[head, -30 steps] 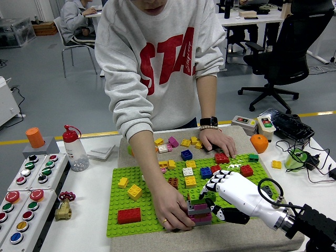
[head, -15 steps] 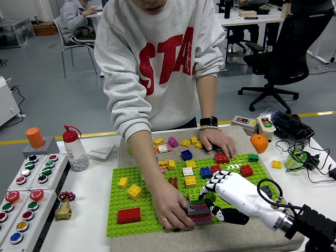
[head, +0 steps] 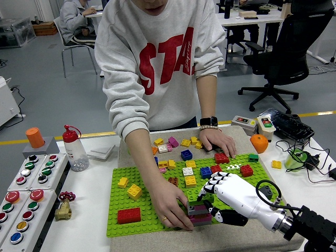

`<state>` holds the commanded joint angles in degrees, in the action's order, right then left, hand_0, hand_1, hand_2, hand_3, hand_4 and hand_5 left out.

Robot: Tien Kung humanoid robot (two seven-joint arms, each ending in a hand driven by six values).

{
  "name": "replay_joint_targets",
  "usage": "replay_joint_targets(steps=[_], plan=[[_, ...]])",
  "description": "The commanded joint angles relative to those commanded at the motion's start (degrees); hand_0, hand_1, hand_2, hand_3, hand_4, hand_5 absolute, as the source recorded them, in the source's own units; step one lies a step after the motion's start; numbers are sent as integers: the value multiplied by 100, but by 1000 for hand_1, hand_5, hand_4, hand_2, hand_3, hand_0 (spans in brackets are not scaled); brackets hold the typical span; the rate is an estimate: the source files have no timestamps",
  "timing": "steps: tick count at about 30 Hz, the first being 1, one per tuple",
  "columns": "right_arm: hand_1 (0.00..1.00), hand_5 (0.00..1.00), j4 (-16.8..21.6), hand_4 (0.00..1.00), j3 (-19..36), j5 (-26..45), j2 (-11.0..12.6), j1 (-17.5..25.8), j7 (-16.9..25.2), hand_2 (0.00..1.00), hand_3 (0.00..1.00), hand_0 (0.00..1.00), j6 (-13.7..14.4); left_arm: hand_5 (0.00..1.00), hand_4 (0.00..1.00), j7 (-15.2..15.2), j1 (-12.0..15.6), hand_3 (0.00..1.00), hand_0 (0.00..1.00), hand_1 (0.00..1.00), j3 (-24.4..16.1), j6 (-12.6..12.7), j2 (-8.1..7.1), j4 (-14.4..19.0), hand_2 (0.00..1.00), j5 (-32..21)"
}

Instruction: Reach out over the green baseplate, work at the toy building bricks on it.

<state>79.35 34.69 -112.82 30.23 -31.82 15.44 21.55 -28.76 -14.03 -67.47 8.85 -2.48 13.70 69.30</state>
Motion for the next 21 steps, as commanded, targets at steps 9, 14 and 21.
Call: replay_joint_targets(steps=[9,14,21], plan=[[662,208,-10,355,-18,-18,-45,-4,-24,618,571,749,-18,943,310,1,12,417,633,601,-1,-1,6,0,610,3],[663,207,-18,355,-26,-30,-94,7,-36,618,570,749,-22,944,310,-12,24,416,633,601,-10,-5,9,4,609,22],[664,204,-15,354,3,-39,-127,35,-57,618,571,749,-15,942,309,-24,37,416,633,601,-12,-11,10,7,609,27]])
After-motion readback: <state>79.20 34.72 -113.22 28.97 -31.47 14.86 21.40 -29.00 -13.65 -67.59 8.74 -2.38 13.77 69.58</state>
